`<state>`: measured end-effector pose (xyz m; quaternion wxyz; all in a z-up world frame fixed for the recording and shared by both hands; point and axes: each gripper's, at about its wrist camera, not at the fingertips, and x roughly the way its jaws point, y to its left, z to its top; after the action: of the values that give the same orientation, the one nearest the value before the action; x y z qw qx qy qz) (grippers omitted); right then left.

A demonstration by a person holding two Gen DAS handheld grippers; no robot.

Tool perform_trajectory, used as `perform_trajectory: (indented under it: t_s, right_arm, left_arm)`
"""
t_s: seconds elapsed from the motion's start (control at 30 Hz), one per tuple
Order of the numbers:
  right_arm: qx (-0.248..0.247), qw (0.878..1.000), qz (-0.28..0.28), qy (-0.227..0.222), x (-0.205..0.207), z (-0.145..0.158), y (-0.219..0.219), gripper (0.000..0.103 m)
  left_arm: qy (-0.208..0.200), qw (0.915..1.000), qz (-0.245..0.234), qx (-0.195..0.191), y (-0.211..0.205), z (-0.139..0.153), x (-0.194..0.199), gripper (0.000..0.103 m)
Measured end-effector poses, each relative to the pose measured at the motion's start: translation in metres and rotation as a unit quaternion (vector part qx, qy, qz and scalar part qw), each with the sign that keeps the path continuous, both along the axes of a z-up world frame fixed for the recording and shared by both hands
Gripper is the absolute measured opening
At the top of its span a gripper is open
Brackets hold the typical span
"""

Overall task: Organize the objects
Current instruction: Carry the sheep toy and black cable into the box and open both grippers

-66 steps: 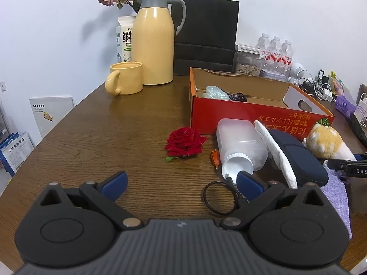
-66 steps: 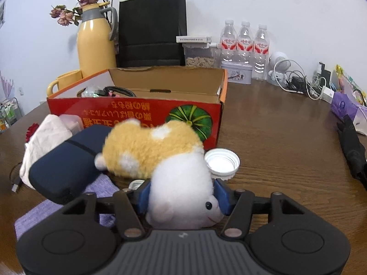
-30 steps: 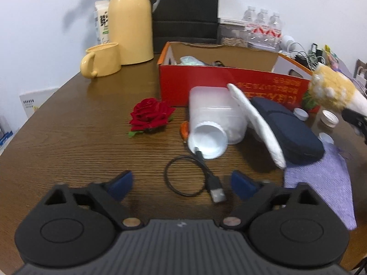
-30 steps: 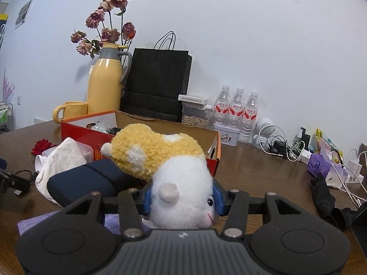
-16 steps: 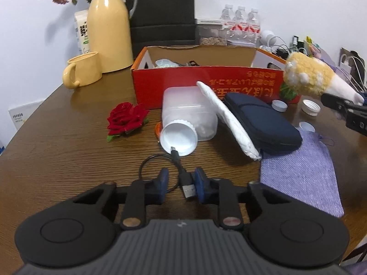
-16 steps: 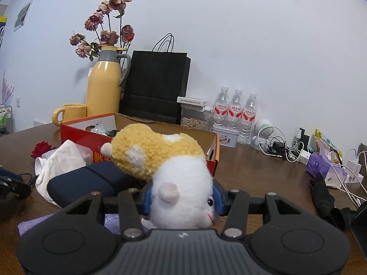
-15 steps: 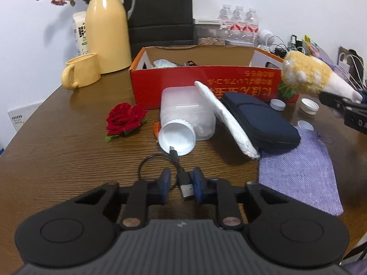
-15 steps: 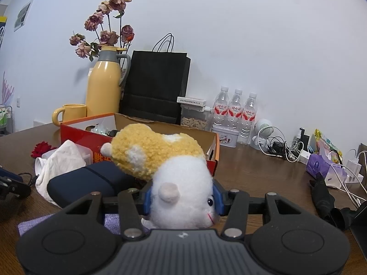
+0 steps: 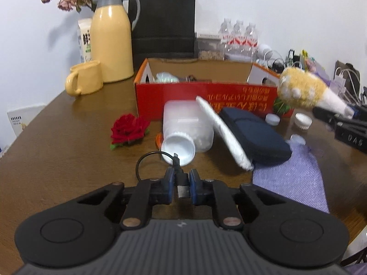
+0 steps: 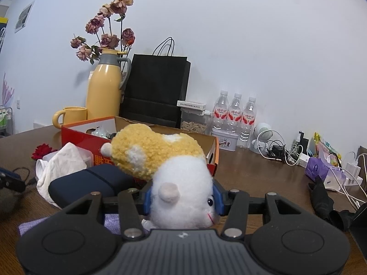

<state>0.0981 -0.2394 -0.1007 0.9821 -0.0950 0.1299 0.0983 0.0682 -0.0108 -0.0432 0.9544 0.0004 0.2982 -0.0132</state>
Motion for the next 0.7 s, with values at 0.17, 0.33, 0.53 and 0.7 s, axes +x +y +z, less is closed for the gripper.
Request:
perform_trajectory:
  t_s: [0.17, 0.33, 0.53, 0.7]
  right_arm:
    - [0.001, 1.000, 0.010, -0.003, -0.001, 0.001, 0.005, 0.048]
    - [-0.002, 1.000, 0.023, -0.014, 0.005, 0.009, 0.016, 0.048]
    - [0.002, 0.999, 0.031, -0.036, 0.031, 0.032, 0.029, 0.048]
    - [0.009, 0.998, 0.028, -0.055, 0.058, 0.052, 0.041, 0.048]
  left_arm:
    - [-0.033, 0.9995, -0.003, 0.001, -0.001, 0.020, -0.003, 0.015]
    - [-0.075, 0.9971, -0.010, 0.001, -0.007, 0.047, 0.010, 0.015]
    - [-0.119, 0.9925, -0.025, -0.014, -0.018, 0.076, 0.043, 0.015]
    - [-0.129, 0.9907, -0.033, -0.027, -0.026, 0.089, 0.078, 0.015]
